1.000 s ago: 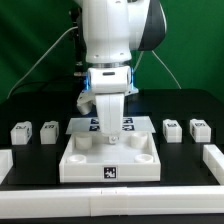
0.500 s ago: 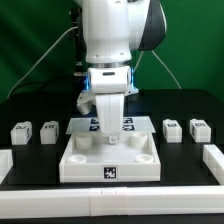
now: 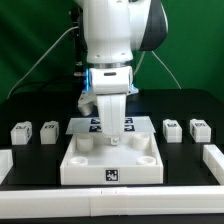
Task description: Assemble one leg
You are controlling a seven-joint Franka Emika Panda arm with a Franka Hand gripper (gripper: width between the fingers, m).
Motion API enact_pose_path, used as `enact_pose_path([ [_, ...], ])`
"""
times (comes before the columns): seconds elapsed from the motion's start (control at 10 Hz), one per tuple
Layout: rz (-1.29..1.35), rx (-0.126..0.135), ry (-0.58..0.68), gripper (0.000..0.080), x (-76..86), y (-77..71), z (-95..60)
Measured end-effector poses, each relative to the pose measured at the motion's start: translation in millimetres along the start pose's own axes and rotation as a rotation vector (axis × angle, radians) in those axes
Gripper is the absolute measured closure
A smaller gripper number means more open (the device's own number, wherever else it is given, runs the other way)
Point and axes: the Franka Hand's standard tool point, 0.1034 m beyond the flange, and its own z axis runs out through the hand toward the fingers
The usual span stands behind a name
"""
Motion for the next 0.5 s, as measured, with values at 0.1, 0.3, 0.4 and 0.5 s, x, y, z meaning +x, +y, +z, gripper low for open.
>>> enact_pose_path([
  [0.1, -0.002, -0.007, 0.006, 0.0742, 6.6, 8.2, 0.3],
  [0.3, 0.003, -0.021, 0.018, 0.0742, 20.8, 23.8, 1.1],
  [0.4, 0.018, -0.028, 0.024, 0.0742, 29.6, 32.5, 1.5],
  [0.5, 0.035, -0.031, 0.027, 0.0742, 37.7, 41.2, 1.7],
])
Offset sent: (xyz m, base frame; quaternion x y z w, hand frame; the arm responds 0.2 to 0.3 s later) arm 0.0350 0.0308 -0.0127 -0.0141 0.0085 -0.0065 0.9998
